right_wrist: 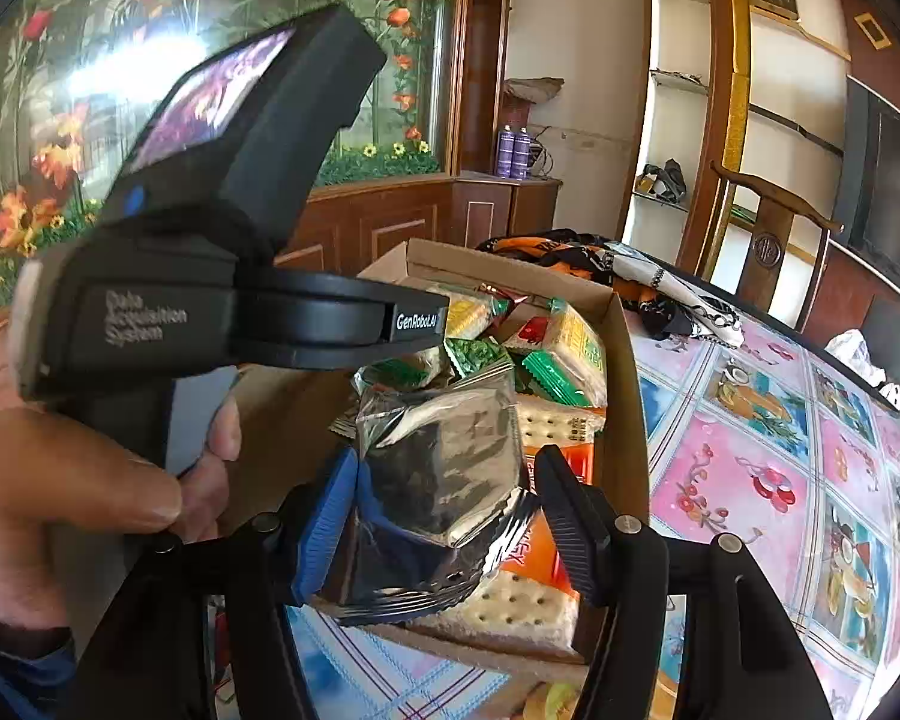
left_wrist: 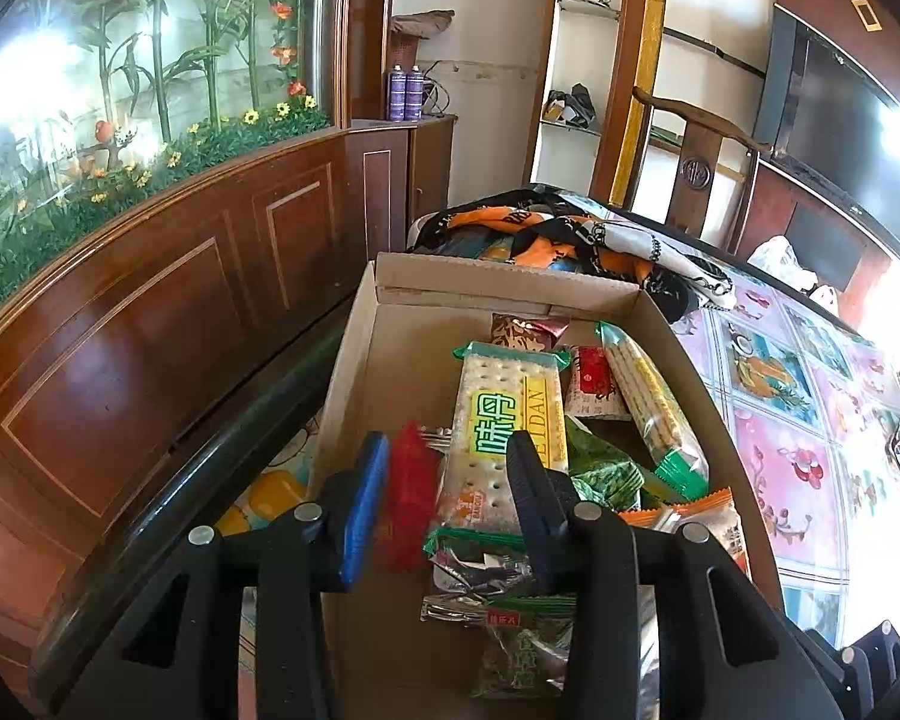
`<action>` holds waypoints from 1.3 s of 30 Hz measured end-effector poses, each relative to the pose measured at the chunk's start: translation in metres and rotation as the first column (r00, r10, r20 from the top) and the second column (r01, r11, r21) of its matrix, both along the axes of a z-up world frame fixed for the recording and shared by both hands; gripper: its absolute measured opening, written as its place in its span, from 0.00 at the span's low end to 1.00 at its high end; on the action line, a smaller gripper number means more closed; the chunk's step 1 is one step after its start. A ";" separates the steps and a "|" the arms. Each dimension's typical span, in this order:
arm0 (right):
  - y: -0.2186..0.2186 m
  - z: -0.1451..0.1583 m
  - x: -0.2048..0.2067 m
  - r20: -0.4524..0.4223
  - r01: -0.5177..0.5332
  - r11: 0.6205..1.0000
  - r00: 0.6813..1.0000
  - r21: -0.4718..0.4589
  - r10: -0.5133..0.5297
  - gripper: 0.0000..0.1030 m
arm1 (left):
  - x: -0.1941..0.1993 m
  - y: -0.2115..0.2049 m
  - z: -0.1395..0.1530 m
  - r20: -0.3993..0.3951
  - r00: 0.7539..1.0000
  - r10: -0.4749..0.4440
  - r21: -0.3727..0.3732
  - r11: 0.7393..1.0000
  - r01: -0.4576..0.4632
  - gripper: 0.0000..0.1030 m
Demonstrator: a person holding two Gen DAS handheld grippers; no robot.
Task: Organize snacks
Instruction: 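Open both grippers to drop the candy bar and foil bag into the box, then move both grippers away from the box toward snacks on the table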
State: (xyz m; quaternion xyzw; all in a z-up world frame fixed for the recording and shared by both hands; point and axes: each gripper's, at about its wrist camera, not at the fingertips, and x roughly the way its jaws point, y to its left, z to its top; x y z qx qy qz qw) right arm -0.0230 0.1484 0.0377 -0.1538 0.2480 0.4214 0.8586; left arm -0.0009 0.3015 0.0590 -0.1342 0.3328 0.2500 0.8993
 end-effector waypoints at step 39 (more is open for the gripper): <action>-0.083 0.011 0.032 -0.334 0.087 0.981 0.942 0.172 -0.025 0.23 | -0.002 -0.021 0.013 0.070 0.996 -0.063 0.042 0.997 0.060 0.64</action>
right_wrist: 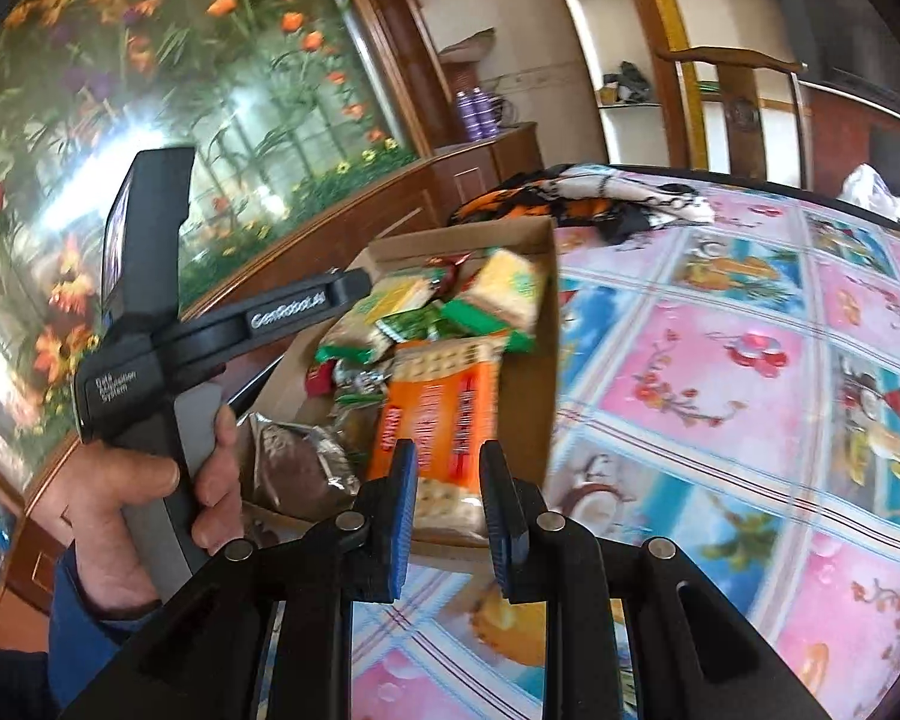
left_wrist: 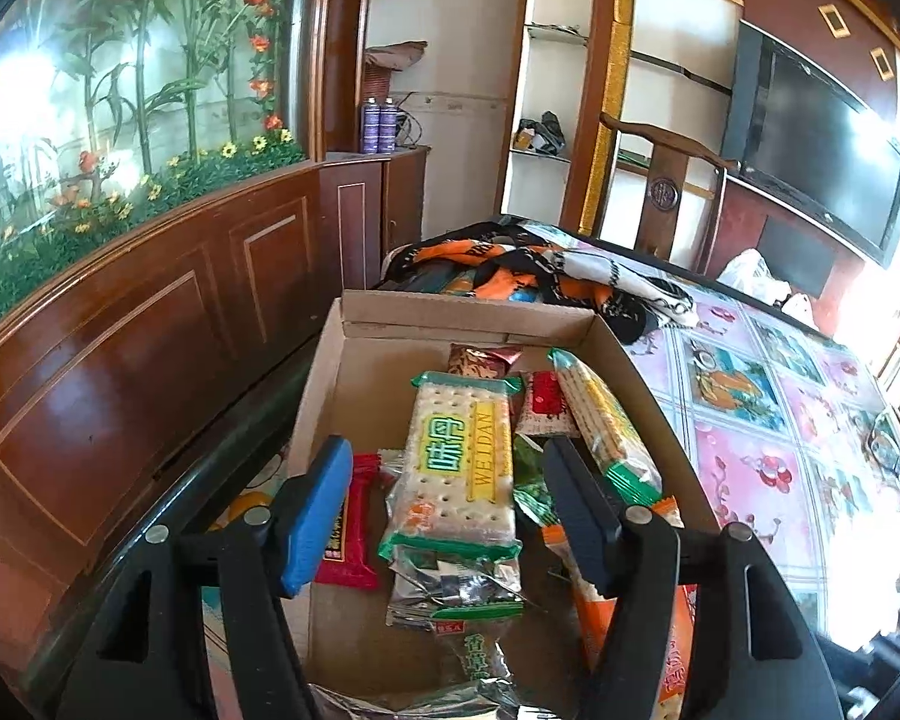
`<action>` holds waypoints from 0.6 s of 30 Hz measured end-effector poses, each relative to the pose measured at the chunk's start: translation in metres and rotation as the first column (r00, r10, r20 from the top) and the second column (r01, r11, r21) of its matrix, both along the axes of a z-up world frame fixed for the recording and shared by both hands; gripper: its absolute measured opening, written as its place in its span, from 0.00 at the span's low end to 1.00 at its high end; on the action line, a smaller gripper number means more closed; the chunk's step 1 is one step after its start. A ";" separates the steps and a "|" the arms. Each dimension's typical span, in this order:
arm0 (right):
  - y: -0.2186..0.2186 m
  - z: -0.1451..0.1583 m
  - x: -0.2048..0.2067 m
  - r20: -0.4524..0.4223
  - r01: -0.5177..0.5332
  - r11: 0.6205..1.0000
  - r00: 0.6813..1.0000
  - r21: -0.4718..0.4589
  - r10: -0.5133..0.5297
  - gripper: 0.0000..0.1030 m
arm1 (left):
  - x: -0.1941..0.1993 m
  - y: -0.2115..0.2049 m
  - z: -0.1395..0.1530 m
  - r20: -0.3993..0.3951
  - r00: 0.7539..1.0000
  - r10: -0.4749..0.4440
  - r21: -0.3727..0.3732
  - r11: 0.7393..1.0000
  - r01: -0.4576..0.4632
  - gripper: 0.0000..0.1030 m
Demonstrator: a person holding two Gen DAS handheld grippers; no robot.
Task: Organize snacks
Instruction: 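Move both grippers away from the box toward snacks on the table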
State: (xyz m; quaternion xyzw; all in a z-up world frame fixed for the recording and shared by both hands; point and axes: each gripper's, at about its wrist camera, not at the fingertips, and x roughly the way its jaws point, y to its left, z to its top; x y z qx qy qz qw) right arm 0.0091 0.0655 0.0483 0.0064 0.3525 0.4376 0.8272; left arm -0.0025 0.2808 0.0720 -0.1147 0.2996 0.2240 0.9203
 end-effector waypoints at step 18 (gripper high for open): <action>-0.173 0.009 0.044 -0.037 0.396 0.917 0.918 0.058 -0.394 0.22 | -0.011 -0.070 0.017 0.078 0.981 -0.176 0.073 0.983 0.171 0.68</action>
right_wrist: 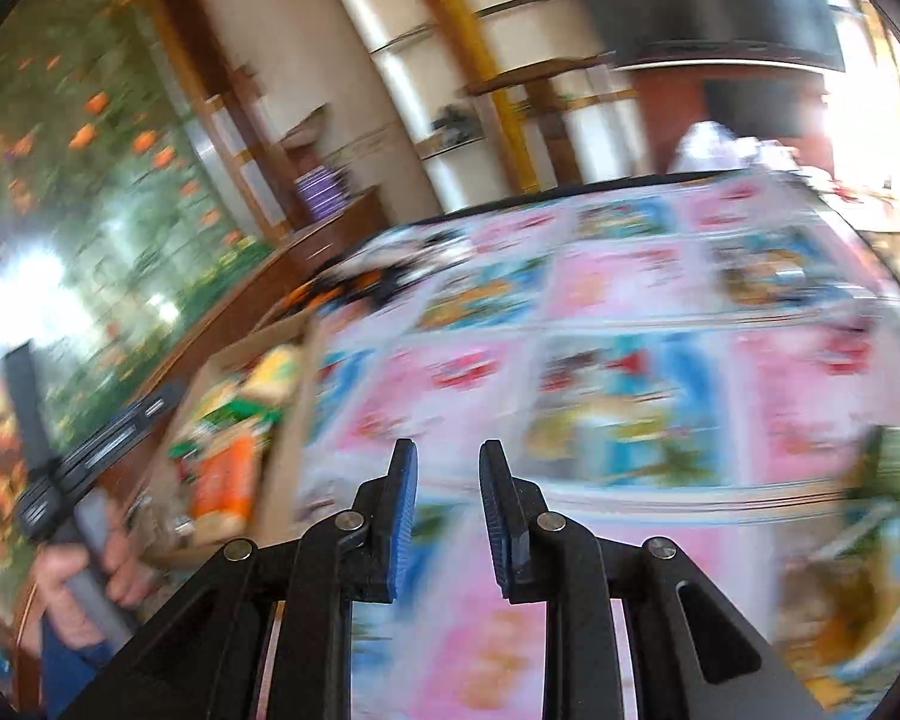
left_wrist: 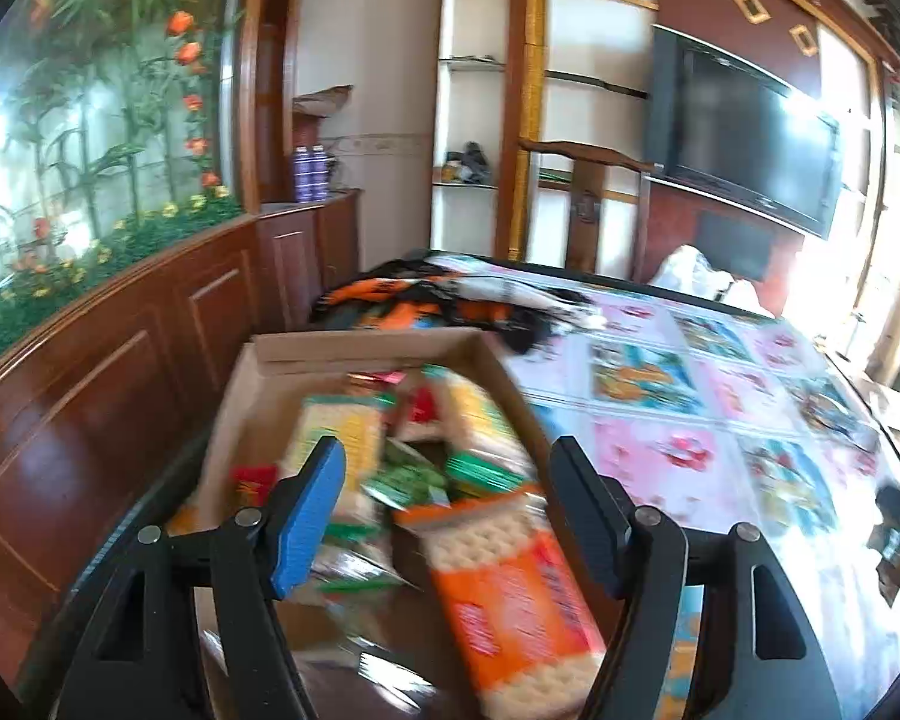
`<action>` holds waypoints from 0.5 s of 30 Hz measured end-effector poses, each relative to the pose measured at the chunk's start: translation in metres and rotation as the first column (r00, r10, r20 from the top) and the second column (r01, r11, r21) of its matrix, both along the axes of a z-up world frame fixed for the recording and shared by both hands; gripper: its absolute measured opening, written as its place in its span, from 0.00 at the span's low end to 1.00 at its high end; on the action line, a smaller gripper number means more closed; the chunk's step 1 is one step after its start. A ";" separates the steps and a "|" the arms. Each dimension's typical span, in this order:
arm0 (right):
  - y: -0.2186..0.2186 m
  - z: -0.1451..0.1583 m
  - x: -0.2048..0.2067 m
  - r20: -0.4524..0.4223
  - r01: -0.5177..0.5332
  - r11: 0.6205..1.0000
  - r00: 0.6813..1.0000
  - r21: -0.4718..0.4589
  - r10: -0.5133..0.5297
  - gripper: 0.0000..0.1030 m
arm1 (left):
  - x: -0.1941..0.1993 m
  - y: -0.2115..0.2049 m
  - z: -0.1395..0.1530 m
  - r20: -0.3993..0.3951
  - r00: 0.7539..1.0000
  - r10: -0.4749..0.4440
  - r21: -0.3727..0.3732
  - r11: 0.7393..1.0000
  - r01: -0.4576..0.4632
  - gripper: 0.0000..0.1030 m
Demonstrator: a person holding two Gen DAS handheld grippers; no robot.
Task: Organize snacks
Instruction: 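Move both grippers away from the box toward snacks on the table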
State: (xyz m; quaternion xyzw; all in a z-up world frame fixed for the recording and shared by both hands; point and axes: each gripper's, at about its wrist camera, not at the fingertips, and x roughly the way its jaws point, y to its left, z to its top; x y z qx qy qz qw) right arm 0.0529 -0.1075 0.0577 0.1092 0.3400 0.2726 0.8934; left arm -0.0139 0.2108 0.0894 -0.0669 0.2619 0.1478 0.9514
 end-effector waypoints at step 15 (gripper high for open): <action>-0.179 -0.048 -0.002 -0.258 0.432 0.900 0.864 -0.058 -0.432 0.24 | -0.002 -0.134 -0.015 -0.059 0.918 -0.393 -0.007 0.919 0.393 0.70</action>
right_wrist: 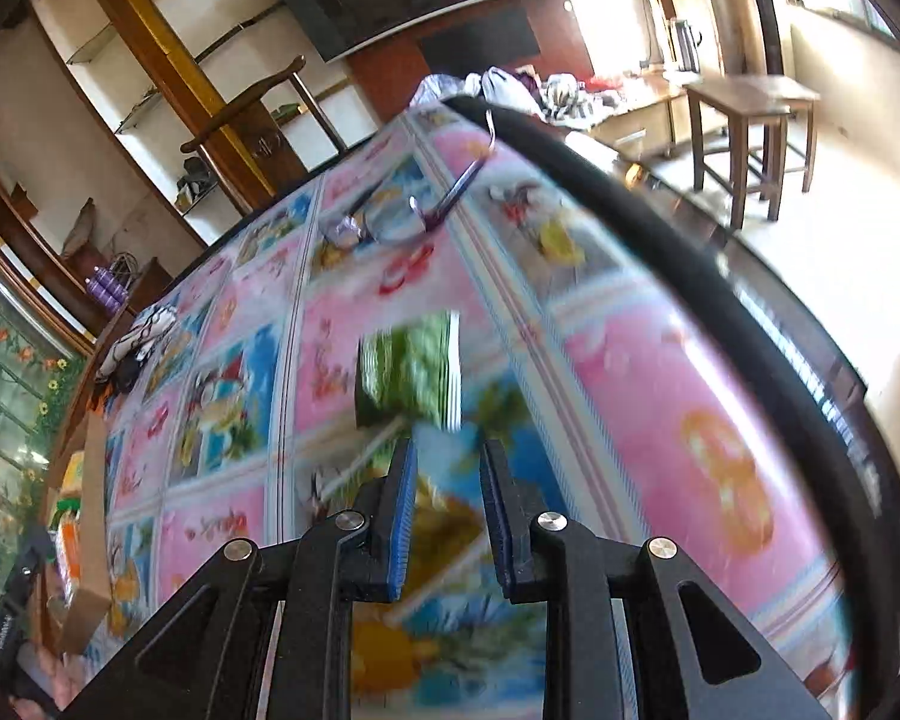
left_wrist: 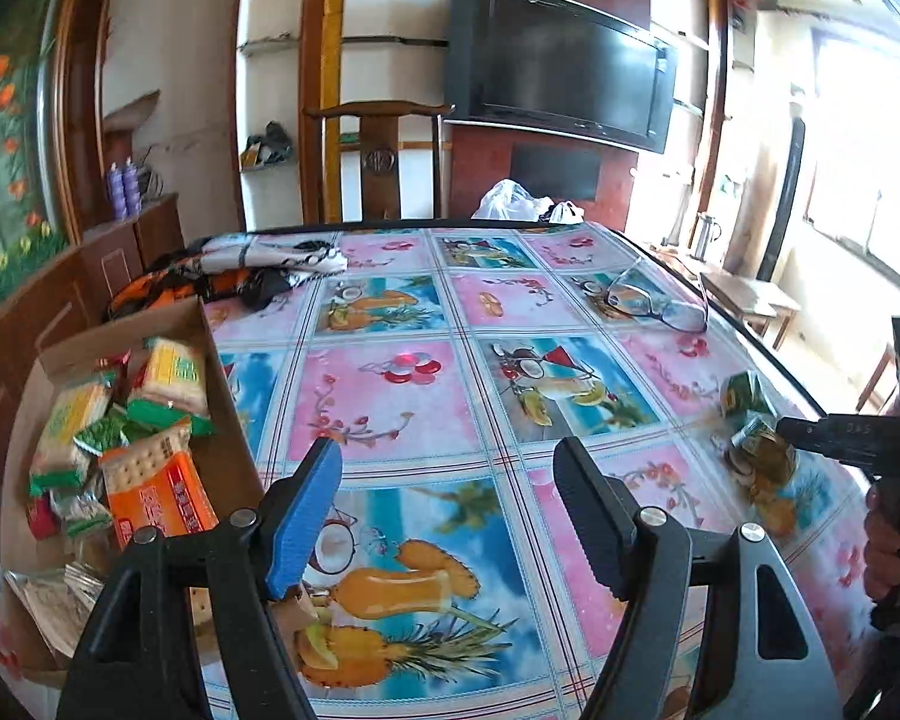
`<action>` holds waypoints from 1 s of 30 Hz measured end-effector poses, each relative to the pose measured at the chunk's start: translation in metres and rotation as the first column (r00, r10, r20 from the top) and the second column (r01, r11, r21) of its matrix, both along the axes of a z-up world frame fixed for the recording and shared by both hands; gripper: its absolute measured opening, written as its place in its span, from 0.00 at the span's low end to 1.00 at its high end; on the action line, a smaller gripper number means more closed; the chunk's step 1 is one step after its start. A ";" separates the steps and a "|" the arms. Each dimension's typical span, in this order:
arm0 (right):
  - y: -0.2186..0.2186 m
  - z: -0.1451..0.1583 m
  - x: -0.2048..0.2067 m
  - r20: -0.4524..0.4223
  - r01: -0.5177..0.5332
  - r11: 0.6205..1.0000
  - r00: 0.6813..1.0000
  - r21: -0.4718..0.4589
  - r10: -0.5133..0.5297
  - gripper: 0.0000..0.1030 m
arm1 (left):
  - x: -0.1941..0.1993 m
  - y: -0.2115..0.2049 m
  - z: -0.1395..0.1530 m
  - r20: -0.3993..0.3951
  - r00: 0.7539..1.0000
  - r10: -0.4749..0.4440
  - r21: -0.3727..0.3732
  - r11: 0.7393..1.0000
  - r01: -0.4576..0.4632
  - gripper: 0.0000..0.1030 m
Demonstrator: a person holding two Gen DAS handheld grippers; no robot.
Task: Organize snacks
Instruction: 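Move both grippers away from the box toward snacks on the table, then grasp a yellow-green snack bag with the left gripper while the right grasps a green pea bag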
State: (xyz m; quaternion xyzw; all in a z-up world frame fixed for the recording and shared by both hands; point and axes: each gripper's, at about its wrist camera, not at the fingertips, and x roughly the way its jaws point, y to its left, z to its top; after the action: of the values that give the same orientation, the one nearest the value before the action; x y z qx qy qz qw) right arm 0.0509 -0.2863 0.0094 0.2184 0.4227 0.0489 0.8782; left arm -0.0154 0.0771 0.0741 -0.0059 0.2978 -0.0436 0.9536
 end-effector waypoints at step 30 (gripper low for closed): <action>0.003 0.026 0.029 0.130 -0.197 0.976 0.974 0.094 0.184 0.41 | 0.020 -0.046 -0.023 -0.155 0.977 -0.147 -0.112 0.985 0.130 0.79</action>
State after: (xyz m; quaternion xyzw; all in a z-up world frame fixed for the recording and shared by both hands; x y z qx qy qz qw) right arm 0.0803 -0.2836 0.0354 0.2200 0.3847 0.1686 0.8804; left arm 0.0046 0.0311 0.0512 -0.0368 0.3715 -0.1244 0.9193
